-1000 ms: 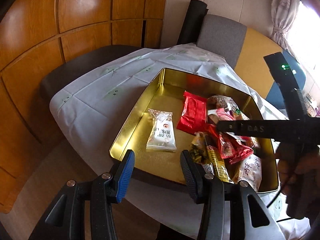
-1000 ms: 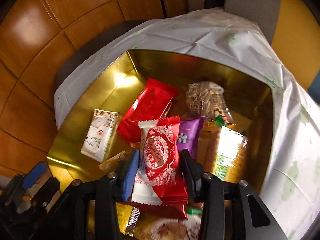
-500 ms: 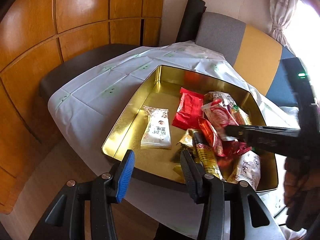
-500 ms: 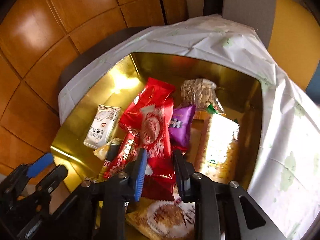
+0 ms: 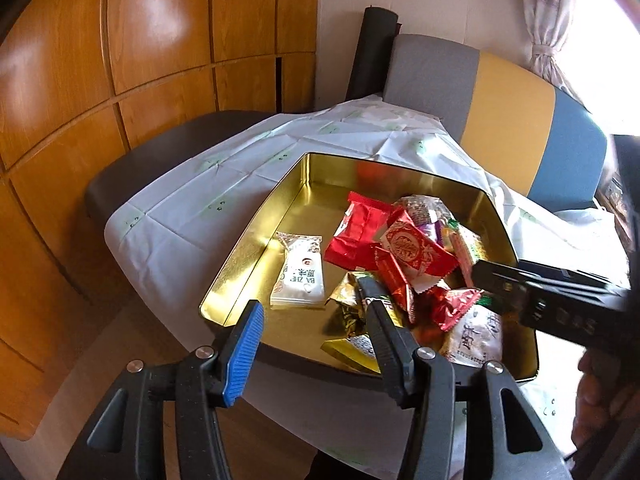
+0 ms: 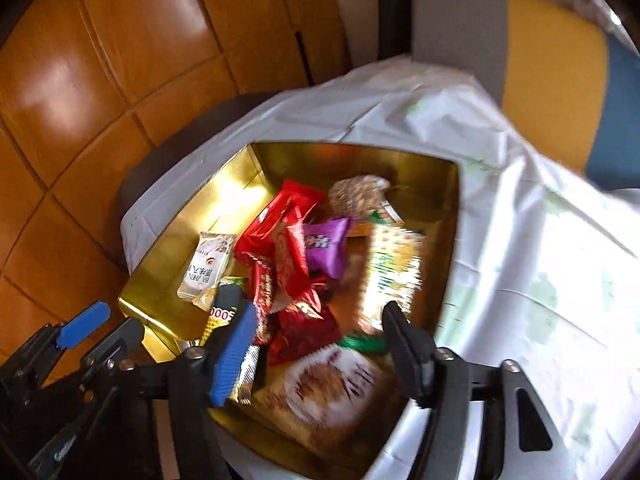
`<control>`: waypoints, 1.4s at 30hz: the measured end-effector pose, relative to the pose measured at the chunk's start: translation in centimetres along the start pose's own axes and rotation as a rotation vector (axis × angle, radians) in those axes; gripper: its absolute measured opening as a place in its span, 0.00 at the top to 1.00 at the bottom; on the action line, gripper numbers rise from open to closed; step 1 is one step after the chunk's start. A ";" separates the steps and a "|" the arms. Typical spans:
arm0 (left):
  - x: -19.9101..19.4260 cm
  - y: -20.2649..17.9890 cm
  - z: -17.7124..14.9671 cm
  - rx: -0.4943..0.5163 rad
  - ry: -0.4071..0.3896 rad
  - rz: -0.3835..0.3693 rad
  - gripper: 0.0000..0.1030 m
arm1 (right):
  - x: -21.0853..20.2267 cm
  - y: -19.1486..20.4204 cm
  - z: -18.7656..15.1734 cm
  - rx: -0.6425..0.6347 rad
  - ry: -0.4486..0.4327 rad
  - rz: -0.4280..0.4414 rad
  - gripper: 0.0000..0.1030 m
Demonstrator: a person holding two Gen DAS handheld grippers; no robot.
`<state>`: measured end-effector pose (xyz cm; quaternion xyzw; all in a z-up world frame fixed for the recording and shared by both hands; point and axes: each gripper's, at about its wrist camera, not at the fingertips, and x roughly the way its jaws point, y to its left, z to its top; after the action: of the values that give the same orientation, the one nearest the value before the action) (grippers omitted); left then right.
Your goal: Organize snacks
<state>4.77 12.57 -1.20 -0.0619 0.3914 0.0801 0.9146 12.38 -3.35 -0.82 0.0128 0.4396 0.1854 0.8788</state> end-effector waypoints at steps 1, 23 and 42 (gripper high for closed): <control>-0.2 -0.2 0.0 0.006 -0.004 0.004 0.47 | -0.5 -0.2 -0.3 0.013 -0.010 -0.007 0.22; -3.2 -3.0 -1.4 0.024 -0.121 0.075 0.47 | -6.2 -0.4 -6.0 0.035 -0.154 -0.202 0.10; -3.7 -2.2 -1.2 -0.006 -0.152 0.080 0.47 | -5.8 0.5 -6.3 0.013 -0.137 -0.193 0.09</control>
<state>1.85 9.86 0.77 -0.0427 0.3228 0.1219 0.9376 4.11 -5.70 -0.12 -0.0112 0.3787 0.0956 0.9205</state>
